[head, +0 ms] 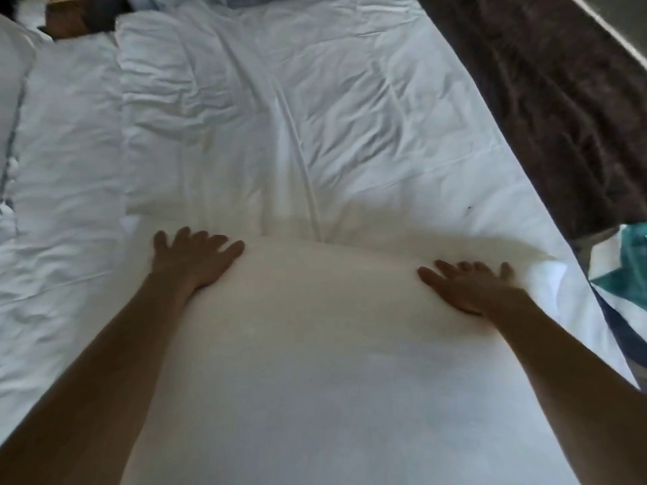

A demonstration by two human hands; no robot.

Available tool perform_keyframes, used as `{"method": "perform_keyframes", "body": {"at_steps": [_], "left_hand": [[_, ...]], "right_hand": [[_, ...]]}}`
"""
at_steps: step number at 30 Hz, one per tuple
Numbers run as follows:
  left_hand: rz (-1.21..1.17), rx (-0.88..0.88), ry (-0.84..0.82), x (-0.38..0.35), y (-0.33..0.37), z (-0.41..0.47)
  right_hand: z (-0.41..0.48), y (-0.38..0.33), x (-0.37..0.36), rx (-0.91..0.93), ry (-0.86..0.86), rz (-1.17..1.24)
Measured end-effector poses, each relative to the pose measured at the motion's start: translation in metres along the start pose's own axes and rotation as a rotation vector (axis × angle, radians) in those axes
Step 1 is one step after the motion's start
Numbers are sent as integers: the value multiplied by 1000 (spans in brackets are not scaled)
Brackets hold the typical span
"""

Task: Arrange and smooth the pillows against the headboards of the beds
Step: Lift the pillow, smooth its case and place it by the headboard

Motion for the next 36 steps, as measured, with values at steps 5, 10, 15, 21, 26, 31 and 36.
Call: {"method": "perform_keyframes", "body": {"at_steps": [5,10,15,21,26,31,36], "left_hand": [[42,-11,179,13,-3,-25],[3,-30,413,46,-36,-91],[-92,-37,522,75,-97,-177],[-309,6,651,109,-173,-297],[-393,141,768,100,-216,-388],[-313,155,646,49,-207,-427],[-227,128,704,56,-208,-431]], "right_hand": [[-14,-2,-9,26,140,-92],[-79,-23,3,64,306,-217],[-181,-41,44,26,691,-181],[-288,-60,100,164,915,-174],[-347,-59,122,168,1101,-170],[-362,-90,71,154,849,23],[-395,-270,50,693,852,-78]]}}
Point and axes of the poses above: each hand's wrist, its own z-axis towards the middle knuckle, its own x-axis out of the back of the hand, y = z × x, the point moved 7 cm from there along z, towards the middle knuckle, and after that the axes turned 13 degrees about x, right-handed, at the moved point
